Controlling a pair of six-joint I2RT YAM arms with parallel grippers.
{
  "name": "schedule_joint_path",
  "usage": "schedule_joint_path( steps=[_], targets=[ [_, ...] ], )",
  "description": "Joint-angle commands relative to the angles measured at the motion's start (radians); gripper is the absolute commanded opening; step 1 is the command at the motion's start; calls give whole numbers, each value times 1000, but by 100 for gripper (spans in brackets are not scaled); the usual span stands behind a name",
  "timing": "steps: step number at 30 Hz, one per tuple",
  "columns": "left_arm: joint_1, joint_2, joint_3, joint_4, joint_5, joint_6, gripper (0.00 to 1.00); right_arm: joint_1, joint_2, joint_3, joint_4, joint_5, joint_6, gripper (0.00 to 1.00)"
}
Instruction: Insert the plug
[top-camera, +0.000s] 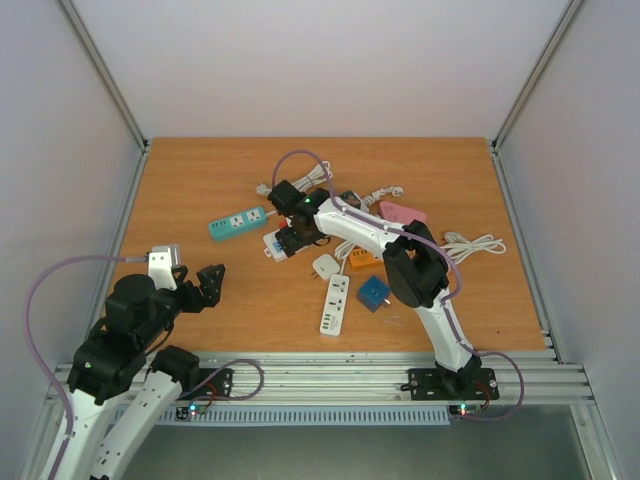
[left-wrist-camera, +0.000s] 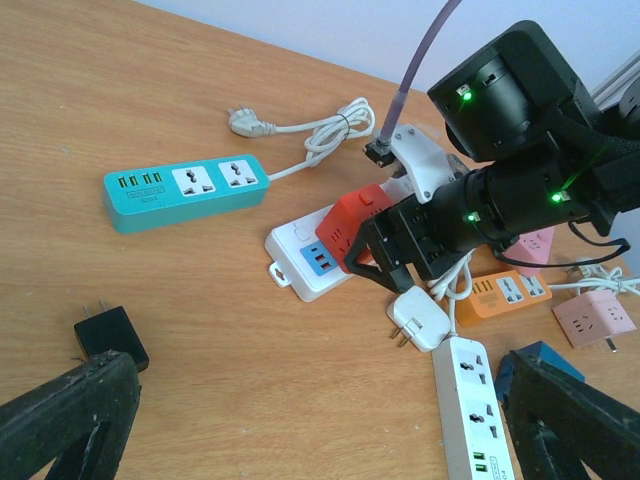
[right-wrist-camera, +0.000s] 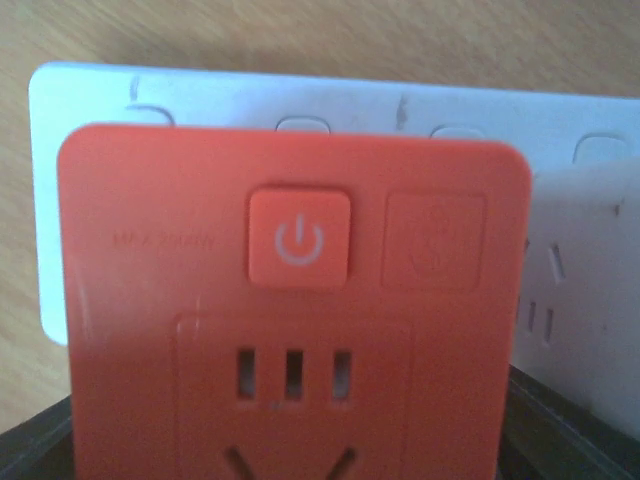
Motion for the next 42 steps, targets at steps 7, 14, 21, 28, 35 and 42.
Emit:
schedule_joint_path(
  steps=[7, 14, 21, 28, 35, 42],
  targets=[
    [5, 1, -3, 42, 7, 22, 99, 6, -290, -136, 26, -101, 48, 94],
    [4, -2, 1, 33, -32, 10, 99, 4, -574, -430, 75, 187, 208, 87],
    [4, 3, 9, 19, -78, -11, 99, -64, -759, -638, -5, 295, 339, 83],
    [4, 110, 32, 21, 76, 20, 99, -284, -874, -800, 100, 114, 423, 89],
    [4, 234, 87, 40, 84, -28, 99, -567, -833, -917, 355, -242, 551, 87],
    [5, 328, 77, 167, 120, -100, 99, -670, -644, -862, 503, -275, 737, 82]
  ],
)
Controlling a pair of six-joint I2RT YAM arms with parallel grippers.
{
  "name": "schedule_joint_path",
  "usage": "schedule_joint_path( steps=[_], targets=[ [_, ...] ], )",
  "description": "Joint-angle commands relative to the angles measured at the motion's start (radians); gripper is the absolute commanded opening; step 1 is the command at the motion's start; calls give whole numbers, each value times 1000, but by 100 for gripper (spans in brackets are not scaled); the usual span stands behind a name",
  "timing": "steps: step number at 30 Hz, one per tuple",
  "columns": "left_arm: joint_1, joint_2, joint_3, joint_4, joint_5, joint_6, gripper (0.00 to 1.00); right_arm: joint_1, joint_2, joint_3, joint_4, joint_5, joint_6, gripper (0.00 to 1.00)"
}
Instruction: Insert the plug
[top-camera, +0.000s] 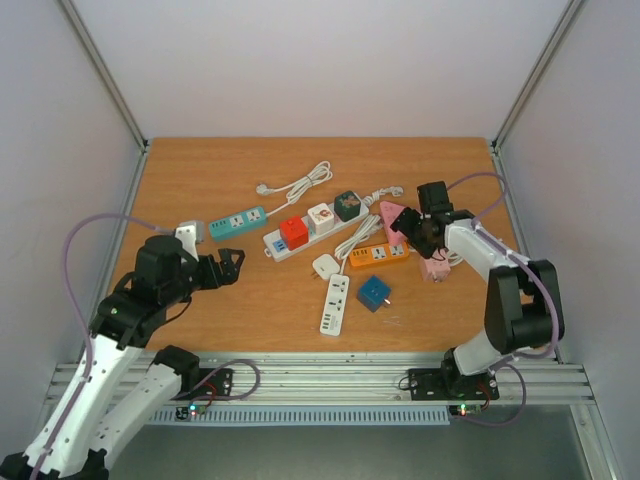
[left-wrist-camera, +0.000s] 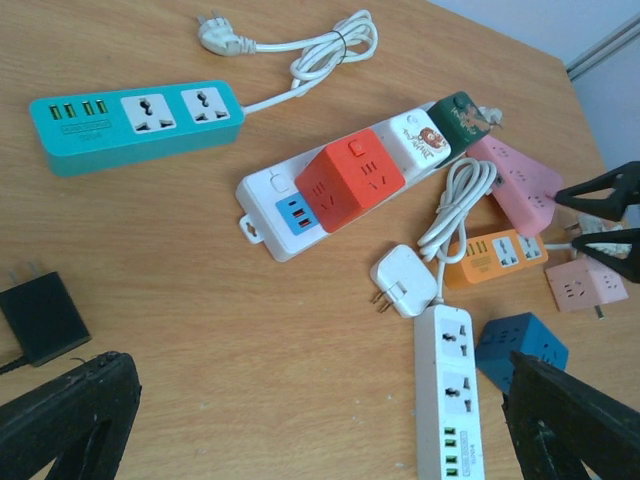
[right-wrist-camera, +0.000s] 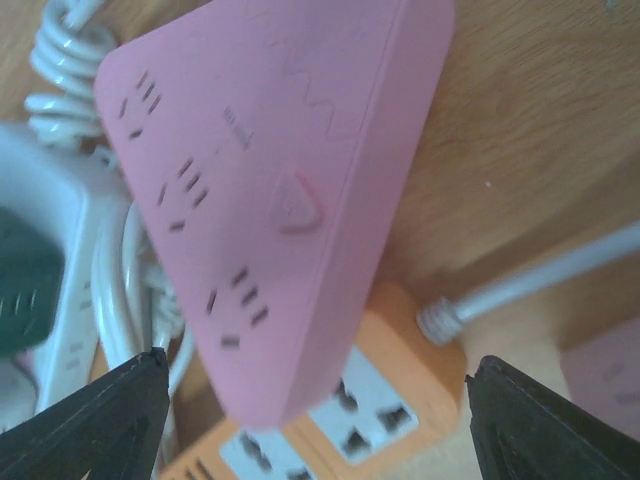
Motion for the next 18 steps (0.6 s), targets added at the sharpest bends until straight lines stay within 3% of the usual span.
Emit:
schedule_joint_path(
  steps=[1, 14, 18],
  targets=[
    [4, 42, 14, 133, 13, -52, 99, -42, 85, 42, 138, -54, 170, 82],
    [4, 127, 22, 199, -26, -81, 99, -106, 254, 34, 352, -124, 196, 68],
    [4, 154, 0, 276, 97, -95, 99, -111, 280, -24, 518, -142, 143, 61]
  ],
)
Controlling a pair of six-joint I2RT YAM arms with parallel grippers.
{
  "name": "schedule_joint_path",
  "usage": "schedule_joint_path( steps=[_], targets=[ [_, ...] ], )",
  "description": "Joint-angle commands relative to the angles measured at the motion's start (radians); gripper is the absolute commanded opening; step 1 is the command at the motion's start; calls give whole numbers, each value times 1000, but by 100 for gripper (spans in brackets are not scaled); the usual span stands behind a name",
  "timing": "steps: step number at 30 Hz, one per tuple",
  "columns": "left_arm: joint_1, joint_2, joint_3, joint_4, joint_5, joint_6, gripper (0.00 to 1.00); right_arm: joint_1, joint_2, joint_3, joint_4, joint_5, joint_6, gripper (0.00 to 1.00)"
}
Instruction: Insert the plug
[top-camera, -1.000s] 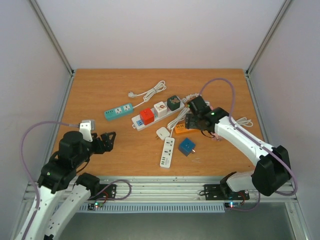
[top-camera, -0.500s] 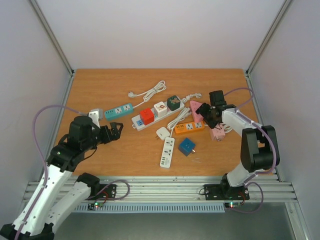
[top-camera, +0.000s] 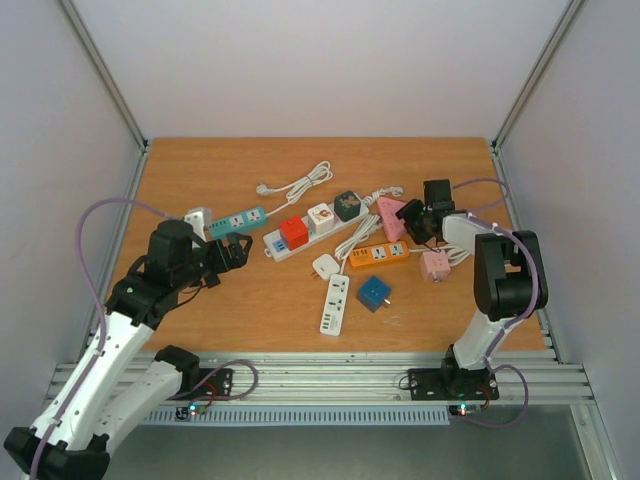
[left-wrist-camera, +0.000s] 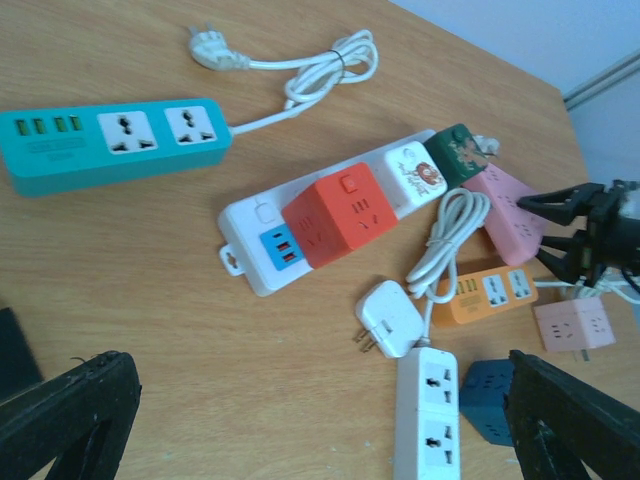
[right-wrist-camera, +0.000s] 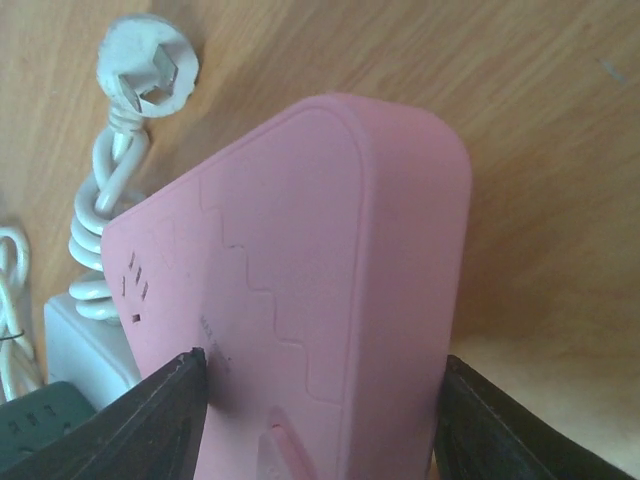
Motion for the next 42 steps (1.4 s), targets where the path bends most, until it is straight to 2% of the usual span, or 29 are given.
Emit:
schedule_joint_path(
  steps=[1, 7, 16, 25, 33, 38, 42],
  targets=[
    [4, 32, 4, 132, 119, -25, 99, -12, 26, -81, 250, -42, -30, 60],
    [5, 55, 7, 133, 133, -25, 99, -12, 14, -144, 388, -76, -55, 46],
    [4, 69, 5, 128, 129, -30, 99, -15, -37, -155, 426, -106, -81, 34],
    [4, 71, 13, 106, 122, -20, 99, -17, -190, -171, 436, -180, -173, 17],
    [4, 73, 25, 112, 123, -18, 99, -17, -368, -138, 272, -203, -262, 15],
    [5, 67, 26, 139, 139, -28, 99, -3, -403, -70, 194, -423, -315, 14],
    [4, 69, 22, 175, 147, -41, 99, 57, -421, -49, 174, -558, -308, 14]
  ],
)
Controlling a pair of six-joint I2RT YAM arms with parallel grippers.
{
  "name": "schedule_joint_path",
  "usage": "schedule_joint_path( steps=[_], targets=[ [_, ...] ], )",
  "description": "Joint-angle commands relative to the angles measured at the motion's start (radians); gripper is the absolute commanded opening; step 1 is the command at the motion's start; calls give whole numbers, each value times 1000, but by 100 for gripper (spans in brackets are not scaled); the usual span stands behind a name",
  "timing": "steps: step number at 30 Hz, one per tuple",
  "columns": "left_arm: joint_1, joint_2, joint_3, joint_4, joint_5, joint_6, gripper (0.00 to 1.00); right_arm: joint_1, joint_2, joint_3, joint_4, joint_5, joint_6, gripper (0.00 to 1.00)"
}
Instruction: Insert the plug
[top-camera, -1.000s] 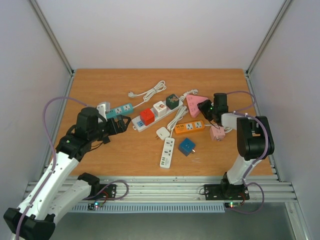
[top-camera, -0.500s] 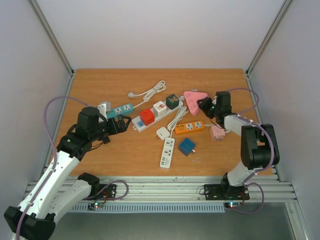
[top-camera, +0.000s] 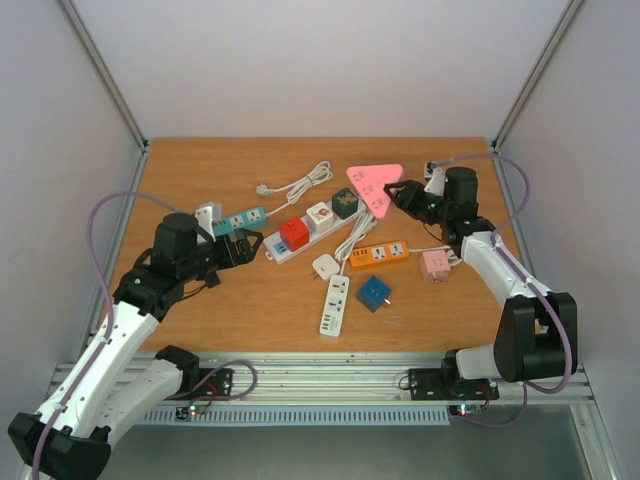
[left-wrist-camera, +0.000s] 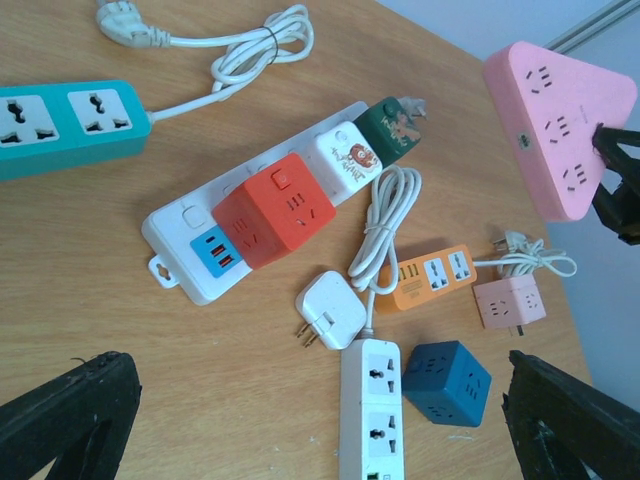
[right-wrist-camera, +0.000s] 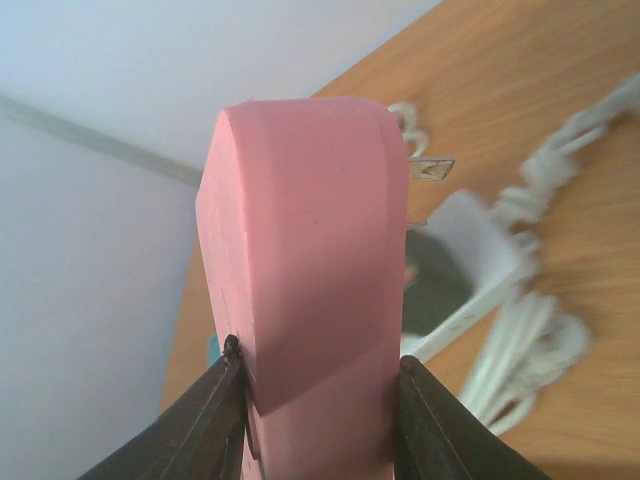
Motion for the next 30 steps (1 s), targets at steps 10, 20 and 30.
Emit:
schedule_joint_path(
  steps=[10, 20, 30],
  targets=[
    [8, 106, 95, 163, 208, -138, 99, 234, -1, 73, 145, -488, 162, 12],
    [7, 204, 120, 413, 464, -326, 99, 269, 14, 78, 245, -613, 271, 11],
    [8, 260, 141, 329, 478, -260, 98, 298, 24, 86, 293, -665, 309, 10]
  ],
)
